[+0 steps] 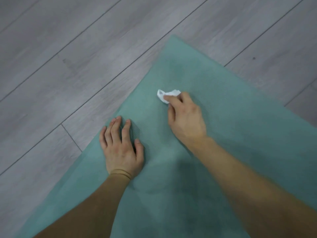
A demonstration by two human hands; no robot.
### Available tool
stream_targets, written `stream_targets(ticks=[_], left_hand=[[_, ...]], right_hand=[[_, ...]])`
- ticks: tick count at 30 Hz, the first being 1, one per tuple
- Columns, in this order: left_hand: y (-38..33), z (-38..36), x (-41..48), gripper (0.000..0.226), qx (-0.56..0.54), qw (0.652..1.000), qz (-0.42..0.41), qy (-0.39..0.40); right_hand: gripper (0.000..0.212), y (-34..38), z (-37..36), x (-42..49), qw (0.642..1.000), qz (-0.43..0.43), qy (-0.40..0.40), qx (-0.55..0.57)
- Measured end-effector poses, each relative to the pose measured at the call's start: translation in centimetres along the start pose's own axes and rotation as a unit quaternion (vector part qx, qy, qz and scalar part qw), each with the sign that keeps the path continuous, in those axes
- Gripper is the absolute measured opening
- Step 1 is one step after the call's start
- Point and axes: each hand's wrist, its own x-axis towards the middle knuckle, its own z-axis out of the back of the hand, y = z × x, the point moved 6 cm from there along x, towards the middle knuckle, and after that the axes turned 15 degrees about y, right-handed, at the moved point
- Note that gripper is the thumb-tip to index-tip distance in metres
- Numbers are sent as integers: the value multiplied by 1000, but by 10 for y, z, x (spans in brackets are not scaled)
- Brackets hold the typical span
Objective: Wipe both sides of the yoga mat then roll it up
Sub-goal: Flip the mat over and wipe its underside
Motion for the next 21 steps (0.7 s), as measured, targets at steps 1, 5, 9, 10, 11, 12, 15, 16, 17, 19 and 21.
stream_targets(ticks=[1, 5, 9, 10, 11, 12, 15, 16, 17, 19, 21], left_hand=[[0, 0, 0, 60, 1, 1000, 0, 1], [0, 1, 0, 61, 2, 1000, -5, -5], [-6, 2, -2, 46, 32, 997, -57, -36], [-9, 1, -4, 43, 47, 996, -70, -34], [-12, 0, -7, 43, 63, 995, -71, -21], [-15, -1, -11, 45, 75, 995, -59, -1], [-39, -2, -46, 52, 86, 992, -14, 97], [-54, -4, -66, 55, 82, 987, -14, 141], [-70, -7, -92, 60, 72, 980, -21, 186], [-109, -16, -151, 77, 35, 962, -44, 268], [-147, -37, -208, 118, 13, 929, -45, 366]], right_hand=[[33, 3, -7, -17, 1000, 9, 15, 13], [33, 3, -12, -57, 997, 20, 78, 21], [30, 2, -2, -104, 986, -13, 165, -1], [30, 3, 5, -122, 984, -16, 180, 5], [29, 4, 14, -142, 982, -14, 191, 9], [29, 5, 25, -163, 980, -5, 200, 10], [30, 0, 65, -229, 968, 35, 247, -33], [30, -6, 78, -251, 964, 39, 258, -57], [29, -15, 90, -273, 961, 34, 263, -81], [28, -36, 110, -314, 961, 8, 257, -103], [29, -55, 121, -352, 968, -23, 235, -89]])
